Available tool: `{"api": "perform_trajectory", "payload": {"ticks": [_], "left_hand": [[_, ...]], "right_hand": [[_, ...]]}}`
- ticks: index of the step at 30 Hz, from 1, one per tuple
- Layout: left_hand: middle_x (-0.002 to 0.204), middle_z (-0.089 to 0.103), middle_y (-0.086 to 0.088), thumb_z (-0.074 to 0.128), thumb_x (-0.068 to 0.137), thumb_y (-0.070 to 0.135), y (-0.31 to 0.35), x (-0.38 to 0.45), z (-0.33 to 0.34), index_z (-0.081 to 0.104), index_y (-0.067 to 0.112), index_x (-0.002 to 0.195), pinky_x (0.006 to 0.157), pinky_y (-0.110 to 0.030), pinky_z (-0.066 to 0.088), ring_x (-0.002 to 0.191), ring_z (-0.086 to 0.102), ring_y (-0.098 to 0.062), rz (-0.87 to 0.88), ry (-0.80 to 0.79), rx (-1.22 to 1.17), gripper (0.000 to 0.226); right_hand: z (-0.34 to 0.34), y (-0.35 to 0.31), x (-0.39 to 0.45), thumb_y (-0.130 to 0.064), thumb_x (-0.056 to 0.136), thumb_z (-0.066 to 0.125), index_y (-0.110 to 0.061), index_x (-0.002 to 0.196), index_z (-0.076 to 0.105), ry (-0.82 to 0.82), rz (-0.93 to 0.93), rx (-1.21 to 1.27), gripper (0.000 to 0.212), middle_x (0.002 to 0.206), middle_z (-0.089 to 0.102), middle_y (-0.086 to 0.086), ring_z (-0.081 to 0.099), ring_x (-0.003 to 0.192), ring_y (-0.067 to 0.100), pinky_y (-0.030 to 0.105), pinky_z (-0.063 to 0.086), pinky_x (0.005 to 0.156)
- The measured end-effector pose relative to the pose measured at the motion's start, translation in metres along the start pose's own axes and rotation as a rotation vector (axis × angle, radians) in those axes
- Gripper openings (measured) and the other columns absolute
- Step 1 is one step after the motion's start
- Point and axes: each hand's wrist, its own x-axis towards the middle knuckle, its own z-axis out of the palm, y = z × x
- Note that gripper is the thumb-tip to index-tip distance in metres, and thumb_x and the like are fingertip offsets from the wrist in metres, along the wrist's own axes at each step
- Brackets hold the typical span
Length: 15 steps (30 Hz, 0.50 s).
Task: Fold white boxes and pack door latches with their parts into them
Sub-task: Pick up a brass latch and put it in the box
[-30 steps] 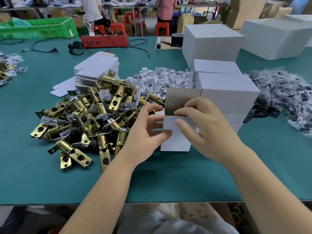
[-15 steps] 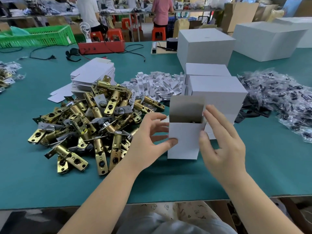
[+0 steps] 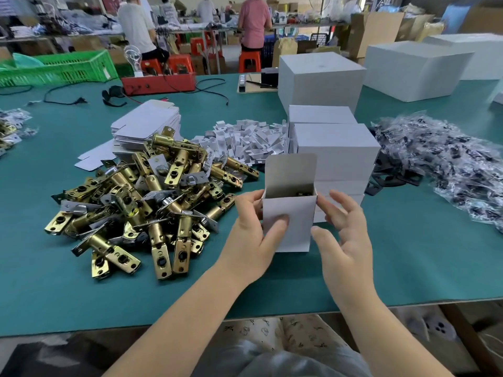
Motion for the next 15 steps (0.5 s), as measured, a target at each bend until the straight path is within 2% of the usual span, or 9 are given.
{"api": "perform_trajectory", "payload": {"ticks": [2, 4, 6, 7, 9, 12, 15], "left_hand": [[0.111, 0.053, 0.020, 0.062, 0.089, 0.028, -0.001, 0.003, -0.001, 0.031, 0.041, 0.108, 0.079, -0.022, 0.055, 0.099, 0.059, 0.009, -0.013, 0.038, -0.031, 0.039], [0.109, 0.055, 0.018, 0.065, 0.093, 0.019, -0.003, 0.004, -0.001, 0.033, 0.039, 0.107, 0.076, -0.017, 0.054, 0.096, 0.060, 0.010, -0.028, 0.066, -0.051, 0.040], [0.108, 0.057, 0.016, 0.066, 0.092, 0.014, -0.003, 0.006, 0.003, 0.035, 0.038, 0.105, 0.076, -0.017, 0.054, 0.096, 0.061, 0.008, -0.034, 0.072, -0.058, 0.041], [0.108, 0.058, 0.016, 0.066, 0.092, 0.013, -0.003, 0.006, 0.005, 0.036, 0.038, 0.105, 0.076, -0.017, 0.053, 0.096, 0.062, 0.007, -0.036, 0.062, -0.064, 0.042], [0.107, 0.060, 0.016, 0.068, 0.091, 0.010, -0.001, 0.007, 0.010, 0.037, 0.037, 0.105, 0.075, -0.014, 0.051, 0.097, 0.062, 0.007, -0.034, 0.034, -0.074, 0.043], [0.104, 0.061, 0.015, 0.070, 0.089, 0.008, -0.001, 0.008, 0.014, 0.039, 0.034, 0.105, 0.073, -0.011, 0.050, 0.096, 0.062, 0.007, -0.038, 0.028, -0.087, 0.043], [0.103, 0.063, 0.015, 0.072, 0.088, 0.014, -0.002, 0.008, 0.014, 0.040, 0.034, 0.106, 0.075, -0.014, 0.051, 0.096, 0.063, 0.004, -0.043, 0.038, -0.106, 0.041]], "right_hand": [[-0.010, 0.001, 0.010, -0.024, 0.080, 0.051, -0.047, 0.118, 0.041, -0.013, 0.008, -0.019, 0.045, 0.115, 0.064, -0.027, 0.056, 0.107, 0.002, 0.012, 0.039, 0.086], [-0.029, 0.005, 0.028, -0.025, 0.081, 0.052, -0.044, 0.111, 0.047, 0.041, 0.001, -0.065, 0.035, 0.099, 0.071, -0.017, 0.059, 0.082, 0.001, 0.010, 0.042, 0.071], [-0.056, 0.014, 0.055, -0.022, 0.084, 0.055, -0.038, 0.103, 0.052, 0.130, 0.009, -0.212, 0.025, 0.089, 0.070, -0.011, 0.056, 0.068, -0.003, 0.008, 0.040, 0.060], [-0.071, 0.021, 0.071, -0.019, 0.086, 0.056, -0.034, 0.103, 0.054, 0.169, 0.025, -0.318, 0.023, 0.091, 0.069, -0.009, 0.056, 0.069, -0.001, 0.011, 0.040, 0.061], [-0.100, 0.035, 0.105, -0.014, 0.088, 0.055, -0.022, 0.110, 0.058, 0.204, 0.099, -0.533, 0.025, 0.098, 0.066, 0.000, 0.056, 0.079, 0.011, 0.023, 0.041, 0.072], [-0.131, 0.058, 0.146, -0.012, 0.088, 0.052, -0.010, 0.117, 0.065, 0.196, 0.152, -0.843, 0.032, 0.120, 0.059, 0.015, 0.051, 0.109, 0.030, 0.035, 0.039, 0.092], [-0.150, 0.080, 0.171, -0.020, 0.092, 0.046, -0.011, 0.130, 0.058, 0.047, 0.247, -1.191, 0.041, 0.144, 0.041, 0.017, 0.034, 0.132, 0.037, 0.038, 0.028, 0.108]]}}
